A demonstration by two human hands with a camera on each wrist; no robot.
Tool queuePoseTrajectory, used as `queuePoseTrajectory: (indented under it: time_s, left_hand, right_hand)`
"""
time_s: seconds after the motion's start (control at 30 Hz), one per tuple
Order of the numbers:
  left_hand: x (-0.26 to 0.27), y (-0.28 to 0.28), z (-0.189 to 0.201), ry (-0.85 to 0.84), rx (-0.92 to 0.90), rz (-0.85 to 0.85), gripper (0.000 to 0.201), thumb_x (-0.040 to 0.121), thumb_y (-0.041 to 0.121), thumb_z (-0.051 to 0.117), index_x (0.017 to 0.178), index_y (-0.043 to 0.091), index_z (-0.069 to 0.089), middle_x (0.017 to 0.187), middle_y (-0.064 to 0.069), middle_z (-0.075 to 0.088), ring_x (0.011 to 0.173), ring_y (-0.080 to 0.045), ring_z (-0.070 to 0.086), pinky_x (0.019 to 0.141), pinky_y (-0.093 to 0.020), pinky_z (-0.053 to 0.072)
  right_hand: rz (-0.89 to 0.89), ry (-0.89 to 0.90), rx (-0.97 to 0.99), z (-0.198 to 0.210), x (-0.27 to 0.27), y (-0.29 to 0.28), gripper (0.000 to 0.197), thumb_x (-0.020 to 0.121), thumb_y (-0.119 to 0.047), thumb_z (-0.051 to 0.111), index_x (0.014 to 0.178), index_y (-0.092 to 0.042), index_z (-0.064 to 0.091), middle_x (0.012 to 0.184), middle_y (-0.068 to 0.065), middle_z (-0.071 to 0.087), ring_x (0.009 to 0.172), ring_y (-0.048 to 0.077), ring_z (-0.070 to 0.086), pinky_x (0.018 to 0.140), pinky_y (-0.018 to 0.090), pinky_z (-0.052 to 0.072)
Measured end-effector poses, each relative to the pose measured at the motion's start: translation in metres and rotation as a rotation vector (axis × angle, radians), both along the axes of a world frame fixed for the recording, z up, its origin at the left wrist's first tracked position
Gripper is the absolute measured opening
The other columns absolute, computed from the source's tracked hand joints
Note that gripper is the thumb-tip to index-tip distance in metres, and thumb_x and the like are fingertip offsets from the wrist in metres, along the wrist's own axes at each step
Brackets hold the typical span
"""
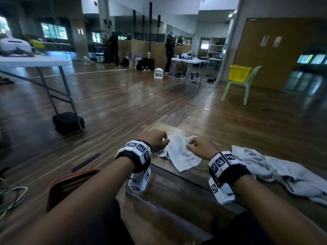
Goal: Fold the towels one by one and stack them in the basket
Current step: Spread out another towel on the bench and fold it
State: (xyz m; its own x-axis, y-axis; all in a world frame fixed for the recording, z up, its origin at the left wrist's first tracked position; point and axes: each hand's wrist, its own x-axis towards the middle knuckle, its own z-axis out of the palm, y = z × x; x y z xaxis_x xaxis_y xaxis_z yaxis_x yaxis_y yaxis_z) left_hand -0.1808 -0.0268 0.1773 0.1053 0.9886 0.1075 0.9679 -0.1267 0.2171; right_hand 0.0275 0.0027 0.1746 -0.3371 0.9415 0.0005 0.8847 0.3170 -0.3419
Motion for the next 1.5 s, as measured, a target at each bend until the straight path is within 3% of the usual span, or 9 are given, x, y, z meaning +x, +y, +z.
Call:
queuePoseTrajectory:
  time_s: [0.17,0.37,0.53,0.67,0.83,1.0,1.13,1.33,1.5]
  left_hand:
    - [0.012,0.028,-0.048,0.044,-0.075,-0.055,0.027,0.093,0.036,0.043,0.103,0.019,0.061,0.112,-0.004,0.063,0.101,-0.027,0.057,0.082,-0.036,0.046]
    - [0.018,0.062,-0.112,0.123,-0.101,-0.138,0.022,0.089,0.022,0.046,0.097,0.015,0.065,0.107,-0.008,0.063,0.101,-0.032,0.058,0.079,-0.035,0.047]
    - [0.023,0.085,-0.158,0.138,-0.208,-0.223,0.039,0.089,0.016,0.044,0.127,0.022,0.052,0.142,0.0,0.045,0.131,-0.022,0.04,0.1,-0.042,0.038]
    - [0.026,0.09,-0.183,0.174,-0.14,-0.291,0.047,0.094,0.023,0.044,0.14,0.026,0.036,0.154,0.007,0.025,0.143,-0.013,0.019,0.109,-0.038,0.021]
    - [0.032,0.089,-0.207,0.114,0.039,-0.356,0.054,0.087,0.053,0.03,0.131,0.028,0.048,0.14,0.007,0.046,0.134,-0.016,0.035,0.107,-0.049,0.017]
    - [0.05,0.087,-0.206,0.192,0.121,-0.477,0.05,0.079,0.062,0.044,0.115,0.03,0.057,0.117,0.006,0.056,0.116,-0.018,0.049,0.097,-0.041,0.017]
    - [0.068,0.08,-0.195,0.245,0.101,-0.536,0.03,0.084,0.038,0.058,0.112,0.027,0.061,0.115,0.004,0.057,0.117,-0.022,0.048,0.099,-0.042,0.009]
    - [0.09,0.067,-0.172,0.228,0.096,-0.515,0.018,0.091,0.025,0.048,0.106,0.027,0.057,0.113,0.009,0.058,0.119,-0.015,0.044,0.099,-0.039,0.006]
    - [0.101,0.081,-0.118,0.158,0.169,-0.438,0.023,0.089,0.014,0.046,0.108,0.025,0.052,0.105,0.005,0.063,0.117,-0.015,0.045,0.098,-0.038,0.004]
  right_hand:
    - [-0.033,-0.076,-0.075,-0.042,0.006,0.016,0.028,0.089,-0.045,0.045,0.097,-0.026,0.065,0.099,-0.003,0.068,0.084,0.015,0.057,0.072,0.028,0.042]
    - [-0.006,-0.15,-0.118,-0.105,0.001,0.043,0.034,0.09,-0.043,0.048,0.114,-0.022,0.059,0.118,-0.001,0.063,0.108,0.02,0.058,0.082,0.03,0.044]
    - [0.101,-0.238,-0.072,-0.154,-0.006,0.052,0.046,0.091,-0.041,0.048,0.134,-0.023,0.046,0.137,-0.001,0.051,0.124,0.021,0.048,0.102,0.042,0.038]
    - [0.151,-0.311,0.084,-0.179,-0.001,0.05,0.047,0.09,-0.05,0.046,0.129,-0.023,0.048,0.126,-0.001,0.055,0.118,0.02,0.05,0.095,0.04,0.035]
    - [0.139,-0.3,0.217,-0.189,0.02,0.049,0.05,0.084,-0.055,0.053,0.122,-0.023,0.057,0.113,-0.001,0.06,0.106,0.021,0.056,0.092,0.042,0.037]
    - [0.15,-0.303,0.292,-0.191,0.048,0.04,0.033,0.071,-0.048,0.073,0.09,-0.021,0.069,0.084,-0.003,0.065,0.077,0.02,0.065,0.073,0.038,0.047]
    - [0.196,-0.324,0.369,-0.191,0.068,0.026,0.02,0.066,-0.034,0.081,0.076,-0.024,0.067,0.072,-0.006,0.062,0.061,0.016,0.062,0.061,0.031,0.046]
    - [0.116,-0.208,0.353,-0.176,0.093,0.006,0.007,0.078,-0.024,0.068,0.077,-0.021,0.061,0.071,-0.005,0.066,0.059,0.018,0.062,0.064,0.032,0.045]
    - [-0.029,-0.09,0.405,-0.104,0.115,0.015,0.016,0.085,-0.026,0.048,0.08,-0.018,0.061,0.077,-0.001,0.068,0.07,0.023,0.062,0.071,0.033,0.037]
